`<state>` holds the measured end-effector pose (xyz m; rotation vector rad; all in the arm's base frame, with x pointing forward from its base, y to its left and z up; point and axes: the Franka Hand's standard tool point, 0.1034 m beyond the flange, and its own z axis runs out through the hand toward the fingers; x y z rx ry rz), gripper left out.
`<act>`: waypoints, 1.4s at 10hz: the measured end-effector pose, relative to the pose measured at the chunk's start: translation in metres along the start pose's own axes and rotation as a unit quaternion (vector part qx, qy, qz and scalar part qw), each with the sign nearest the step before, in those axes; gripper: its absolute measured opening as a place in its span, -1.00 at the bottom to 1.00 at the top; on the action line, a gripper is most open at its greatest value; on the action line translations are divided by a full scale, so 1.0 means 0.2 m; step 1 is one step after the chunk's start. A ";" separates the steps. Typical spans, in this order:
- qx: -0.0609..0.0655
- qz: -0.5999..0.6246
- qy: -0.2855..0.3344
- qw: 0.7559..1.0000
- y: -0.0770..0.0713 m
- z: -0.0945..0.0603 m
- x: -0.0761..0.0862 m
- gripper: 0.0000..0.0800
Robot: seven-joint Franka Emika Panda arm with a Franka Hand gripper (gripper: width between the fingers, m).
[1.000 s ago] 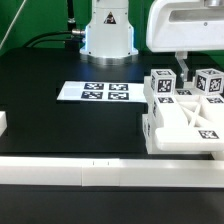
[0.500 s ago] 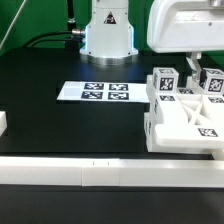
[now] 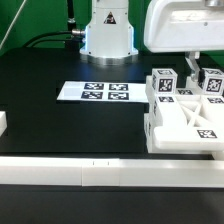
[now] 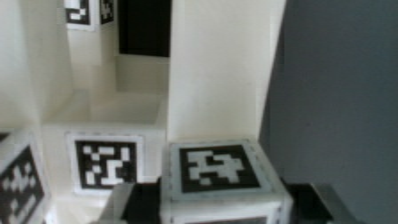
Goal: Assemble chair
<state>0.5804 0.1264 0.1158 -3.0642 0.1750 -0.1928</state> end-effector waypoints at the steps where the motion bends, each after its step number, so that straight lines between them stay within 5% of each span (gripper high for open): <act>1: 0.010 0.073 0.005 0.997 0.00 0.00 -0.01 -0.29; 2: 0.022 0.145 0.014 0.989 0.01 0.01 0.00 -0.29; 7: 0.031 0.297 0.012 0.954 0.00 0.00 0.01 -0.29; 13: 0.045 0.554 -0.003 0.831 -0.01 0.00 0.00 -0.29; 14: 0.045 0.553 -0.003 0.832 -0.01 0.00 0.00 -0.11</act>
Offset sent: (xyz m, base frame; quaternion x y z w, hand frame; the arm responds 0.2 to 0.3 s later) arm 0.0000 0.0000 0.0000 0.0000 0.0000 0.1938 0.9810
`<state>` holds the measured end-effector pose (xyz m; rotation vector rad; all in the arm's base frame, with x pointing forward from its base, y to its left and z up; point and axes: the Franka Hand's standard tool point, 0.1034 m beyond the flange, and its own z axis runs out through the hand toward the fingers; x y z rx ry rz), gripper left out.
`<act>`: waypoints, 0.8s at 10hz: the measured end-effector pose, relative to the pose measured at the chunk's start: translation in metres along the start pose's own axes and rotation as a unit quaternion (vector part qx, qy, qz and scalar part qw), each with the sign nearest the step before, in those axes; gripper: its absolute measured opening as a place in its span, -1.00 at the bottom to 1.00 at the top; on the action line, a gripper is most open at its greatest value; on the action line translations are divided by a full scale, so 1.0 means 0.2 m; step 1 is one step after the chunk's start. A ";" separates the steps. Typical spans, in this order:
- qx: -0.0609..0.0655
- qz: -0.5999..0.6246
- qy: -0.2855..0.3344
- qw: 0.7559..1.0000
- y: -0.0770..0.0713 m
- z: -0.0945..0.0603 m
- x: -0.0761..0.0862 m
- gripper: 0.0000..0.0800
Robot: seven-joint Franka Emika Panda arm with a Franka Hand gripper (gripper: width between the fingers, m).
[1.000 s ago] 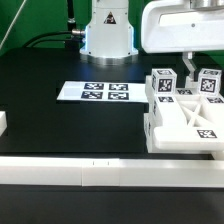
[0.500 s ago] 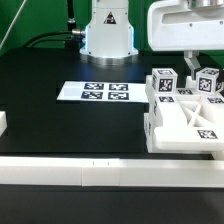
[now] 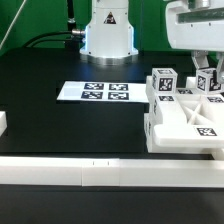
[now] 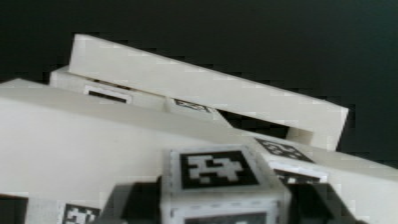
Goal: Assemble chair
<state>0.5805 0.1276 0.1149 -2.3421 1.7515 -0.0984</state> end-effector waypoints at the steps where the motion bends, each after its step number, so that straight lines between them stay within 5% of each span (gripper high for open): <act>1: -0.006 -0.028 -0.002 1.000 0.01 0.00 0.00 -0.11; 2: -0.024 -0.073 -0.012 0.997 0.02 0.00 -0.01 0.35; 3: -0.030 -0.102 -0.017 0.994 0.01 0.00 -0.02 0.35; 4: -0.029 -0.168 -0.019 0.985 0.00 0.00 -0.01 0.57; 8: -0.025 -0.310 -0.021 0.950 0.01 0.00 0.01 0.62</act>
Offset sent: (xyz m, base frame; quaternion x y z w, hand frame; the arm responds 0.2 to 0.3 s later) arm 0.0049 0.0007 0.0014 -0.0285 -0.0187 -0.2472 0.9684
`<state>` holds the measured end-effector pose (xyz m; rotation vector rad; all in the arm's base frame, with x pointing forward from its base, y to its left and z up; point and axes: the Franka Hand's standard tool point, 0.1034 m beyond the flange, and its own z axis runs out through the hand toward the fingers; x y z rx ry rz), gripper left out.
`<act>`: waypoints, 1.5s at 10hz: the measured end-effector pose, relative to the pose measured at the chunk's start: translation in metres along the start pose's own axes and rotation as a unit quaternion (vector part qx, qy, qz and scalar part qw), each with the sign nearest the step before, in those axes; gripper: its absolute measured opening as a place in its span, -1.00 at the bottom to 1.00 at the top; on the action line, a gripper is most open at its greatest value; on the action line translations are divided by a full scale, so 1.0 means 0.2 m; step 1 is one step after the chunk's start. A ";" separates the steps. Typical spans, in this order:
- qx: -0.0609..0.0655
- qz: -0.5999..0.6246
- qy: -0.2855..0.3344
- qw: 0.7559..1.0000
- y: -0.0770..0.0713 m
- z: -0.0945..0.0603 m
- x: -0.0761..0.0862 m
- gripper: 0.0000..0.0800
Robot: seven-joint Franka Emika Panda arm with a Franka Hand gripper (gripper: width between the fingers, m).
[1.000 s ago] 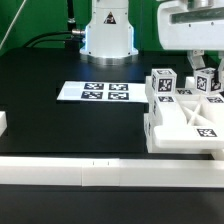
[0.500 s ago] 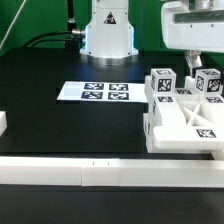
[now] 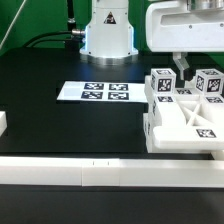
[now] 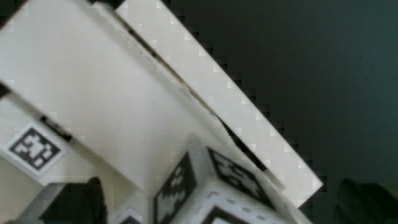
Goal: Assemble chair
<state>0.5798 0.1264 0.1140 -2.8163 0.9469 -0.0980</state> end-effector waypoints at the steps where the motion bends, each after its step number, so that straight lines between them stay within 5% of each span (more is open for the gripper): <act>1: -0.009 -0.066 -0.002 0.998 0.01 0.00 0.00 0.62; 4: -0.043 -0.235 -0.014 0.971 0.01 -0.01 0.01 0.62; 7: -0.060 -0.360 -0.014 0.931 -0.01 -0.01 0.00 0.62; 10: -0.059 -0.390 -0.015 0.919 -0.01 -0.01 0.00 0.38; 12: -0.059 -0.390 -0.015 0.919 -0.01 -0.01 0.00 -0.29; 14: -0.059 -0.379 -0.015 0.923 -0.01 -0.01 0.00 -0.29; 15: -0.048 -0.357 -0.016 0.933 0.01 -0.02 0.02 -0.29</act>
Offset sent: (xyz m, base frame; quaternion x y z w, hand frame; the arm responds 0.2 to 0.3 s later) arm 0.0086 -0.0016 0.0034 -0.0691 -0.0292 -0.2535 0.9644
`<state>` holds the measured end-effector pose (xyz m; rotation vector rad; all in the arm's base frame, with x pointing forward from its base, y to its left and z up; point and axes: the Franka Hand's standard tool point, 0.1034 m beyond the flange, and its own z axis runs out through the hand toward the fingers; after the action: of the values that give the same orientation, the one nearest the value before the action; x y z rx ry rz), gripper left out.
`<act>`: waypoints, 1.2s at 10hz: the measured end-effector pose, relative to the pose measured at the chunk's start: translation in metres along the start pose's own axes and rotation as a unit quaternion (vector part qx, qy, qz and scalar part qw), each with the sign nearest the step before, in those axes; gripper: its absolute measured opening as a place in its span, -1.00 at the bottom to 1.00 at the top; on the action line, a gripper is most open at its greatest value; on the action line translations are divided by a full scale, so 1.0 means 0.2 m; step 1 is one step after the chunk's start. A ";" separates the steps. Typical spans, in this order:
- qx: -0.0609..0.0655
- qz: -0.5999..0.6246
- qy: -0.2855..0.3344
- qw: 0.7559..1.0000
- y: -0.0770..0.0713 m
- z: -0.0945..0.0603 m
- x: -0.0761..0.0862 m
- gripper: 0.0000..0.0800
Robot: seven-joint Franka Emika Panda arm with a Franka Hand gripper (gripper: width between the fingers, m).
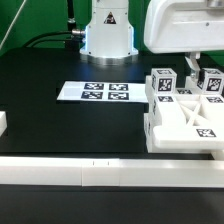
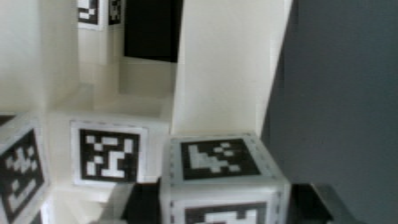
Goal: Assemble chair
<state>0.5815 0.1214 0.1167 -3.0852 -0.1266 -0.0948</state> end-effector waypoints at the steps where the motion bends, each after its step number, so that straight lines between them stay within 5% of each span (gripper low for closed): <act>1: 0.013 0.053 0.013 0.998 0.02 0.00 0.00 -0.29; 3: 0.038 0.199 0.046 0.978 0.02 0.00 0.01 -0.29; 8: 0.047 0.347 0.048 0.936 0.00 0.00 0.02 -0.29; 10: 0.057 0.435 0.054 0.897 0.00 0.00 0.02 -0.29; 12: 0.068 0.551 0.043 0.831 -0.02 0.00 0.01 -0.29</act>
Offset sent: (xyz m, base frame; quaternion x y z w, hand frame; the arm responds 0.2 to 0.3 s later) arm -0.0052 0.0089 -0.0089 0.0132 0.0379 0.2531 0.9666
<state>0.5838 0.1247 0.1164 -2.4970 1.5140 -0.1508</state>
